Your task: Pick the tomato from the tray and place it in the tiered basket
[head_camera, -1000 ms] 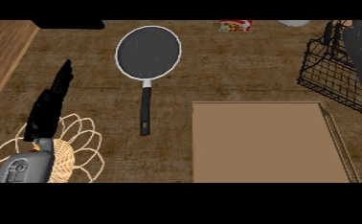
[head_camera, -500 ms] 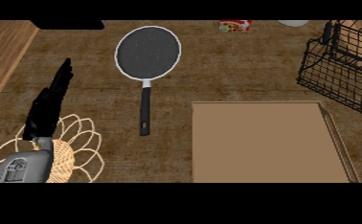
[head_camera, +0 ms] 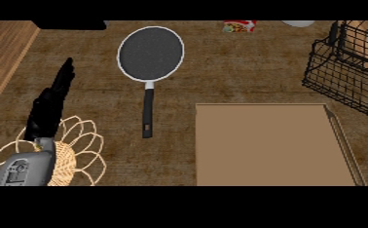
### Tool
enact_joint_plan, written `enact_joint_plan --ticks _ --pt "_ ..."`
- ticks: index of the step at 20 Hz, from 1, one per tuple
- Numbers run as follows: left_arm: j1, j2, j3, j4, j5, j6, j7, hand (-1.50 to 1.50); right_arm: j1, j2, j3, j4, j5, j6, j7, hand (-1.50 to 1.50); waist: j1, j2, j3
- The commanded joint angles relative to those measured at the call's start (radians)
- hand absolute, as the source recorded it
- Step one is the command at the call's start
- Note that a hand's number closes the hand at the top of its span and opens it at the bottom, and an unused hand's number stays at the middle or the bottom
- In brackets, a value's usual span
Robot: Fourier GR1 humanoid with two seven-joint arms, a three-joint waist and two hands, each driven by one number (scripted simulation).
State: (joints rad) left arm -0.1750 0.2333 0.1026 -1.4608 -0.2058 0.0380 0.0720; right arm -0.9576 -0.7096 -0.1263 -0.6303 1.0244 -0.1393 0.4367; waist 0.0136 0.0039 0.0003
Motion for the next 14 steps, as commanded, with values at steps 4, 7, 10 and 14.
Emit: enact_joint_plan --ticks 4,7,10,14 --pt "0.004 -0.005 0.009 0.005 0.003 0.0 -0.011 0.0 0.003 -0.007 -0.134 0.112 -0.133 0.042 -0.066 1.5 -0.003 0.0 0.0" --pt "0.036 -0.024 -0.006 -0.004 -0.002 0.004 -0.037 0.0 0.054 0.03 -0.191 0.143 -0.186 -0.016 -0.07 -1.5 -0.001 0.001 0.0" --pt "0.009 -0.009 0.005 -0.018 -0.014 0.006 0.011 0.0 0.081 0.068 -0.183 0.12 -0.188 -0.066 -0.08 -1.5 -0.005 -0.001 0.0" --pt "0.018 -0.013 -0.007 -0.046 -0.007 -0.012 0.026 0.0 0.056 0.033 -0.254 0.099 -0.253 -0.132 -0.144 -1.5 -0.004 -0.002 0.0"
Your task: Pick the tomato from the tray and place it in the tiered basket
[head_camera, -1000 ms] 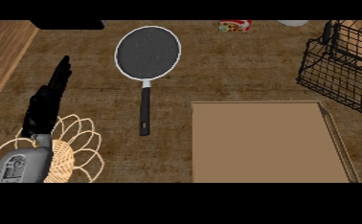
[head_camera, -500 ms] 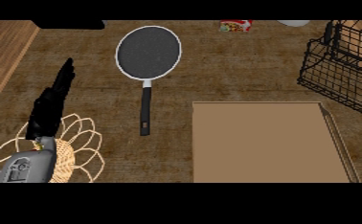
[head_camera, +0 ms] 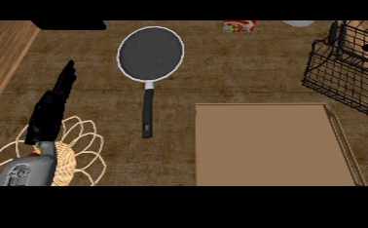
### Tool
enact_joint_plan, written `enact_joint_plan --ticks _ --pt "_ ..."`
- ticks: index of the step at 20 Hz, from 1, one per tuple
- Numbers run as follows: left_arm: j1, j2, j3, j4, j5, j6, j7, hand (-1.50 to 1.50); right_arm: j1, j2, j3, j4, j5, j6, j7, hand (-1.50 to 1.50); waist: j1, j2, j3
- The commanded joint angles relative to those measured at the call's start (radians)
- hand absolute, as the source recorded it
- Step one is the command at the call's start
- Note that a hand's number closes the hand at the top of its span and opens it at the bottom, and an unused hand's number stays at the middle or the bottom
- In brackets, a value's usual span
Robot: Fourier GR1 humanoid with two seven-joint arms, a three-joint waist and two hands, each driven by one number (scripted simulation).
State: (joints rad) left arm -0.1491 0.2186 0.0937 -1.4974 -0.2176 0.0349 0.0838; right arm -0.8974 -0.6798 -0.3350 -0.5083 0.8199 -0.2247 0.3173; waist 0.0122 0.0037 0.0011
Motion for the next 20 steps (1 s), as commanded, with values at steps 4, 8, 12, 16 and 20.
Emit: enact_joint_plan --ticks 4,8,12,16,20 --pt "-0.012 -0.002 0.017 0.028 0.004 0.002 -0.012 0.0 0.048 -0.019 -0.093 -0.07 -0.099 -0.119 -0.101 -1.5 -0.009 -0.003 -0.001" --pt "0.019 0.017 0.043 0.001 0.027 -0.018 -0.017 0.0 0.055 -0.037 -0.094 -0.198 -0.111 -0.12 -0.018 -1.5 -0.014 -0.008 -0.002" --pt "-0.011 -0.024 0.003 0.055 -0.044 0.045 -0.013 0.0 0.089 -0.11 -0.118 -0.324 -0.149 0.007 0.123 -1.5 -0.038 -0.013 -0.003" --pt "0.07 0.008 0.035 -0.031 0.004 0.001 -0.02 0.0 0.22 -0.147 -0.227 -0.435 -0.275 0.101 0.168 -1.5 -0.039 -0.017 -0.002" --pt "0.032 0.011 0.047 0.061 -0.01 0.013 -0.051 0.0 0.432 -0.157 -0.33 -0.587 -0.39 0.194 0.117 -1.5 -0.072 -0.017 -0.002"
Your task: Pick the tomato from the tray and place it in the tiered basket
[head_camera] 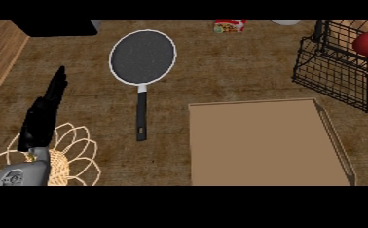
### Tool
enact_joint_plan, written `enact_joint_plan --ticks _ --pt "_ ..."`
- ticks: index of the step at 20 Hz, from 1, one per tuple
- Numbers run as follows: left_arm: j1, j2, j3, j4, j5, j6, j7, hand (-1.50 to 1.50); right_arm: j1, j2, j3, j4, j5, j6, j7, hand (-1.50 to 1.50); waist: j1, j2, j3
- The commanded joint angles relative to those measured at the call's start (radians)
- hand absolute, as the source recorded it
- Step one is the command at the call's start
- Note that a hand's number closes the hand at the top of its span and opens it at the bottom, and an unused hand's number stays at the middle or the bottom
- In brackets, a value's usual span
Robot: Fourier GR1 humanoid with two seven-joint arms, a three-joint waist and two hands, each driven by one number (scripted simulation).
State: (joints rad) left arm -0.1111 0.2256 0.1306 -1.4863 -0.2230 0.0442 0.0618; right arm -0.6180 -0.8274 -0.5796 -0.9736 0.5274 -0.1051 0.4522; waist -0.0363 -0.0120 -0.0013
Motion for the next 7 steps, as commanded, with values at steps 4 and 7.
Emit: enact_joint_plan --ticks 4,7 --pt "-0.011 0.021 0.032 -0.009 0.012 -0.003 0.034 0.0 0.362 0.016 -0.223 -0.283 -0.21 0.148 -0.066 -1.5 -0.041 -0.006 0.001" --pt "-0.025 0.008 0.018 0.0 0.005 -0.003 0.016 0.0 0.478 0.051 -0.34 -0.384 -0.297 0.191 -0.09 -1.5 -0.008 0.004 0.001"
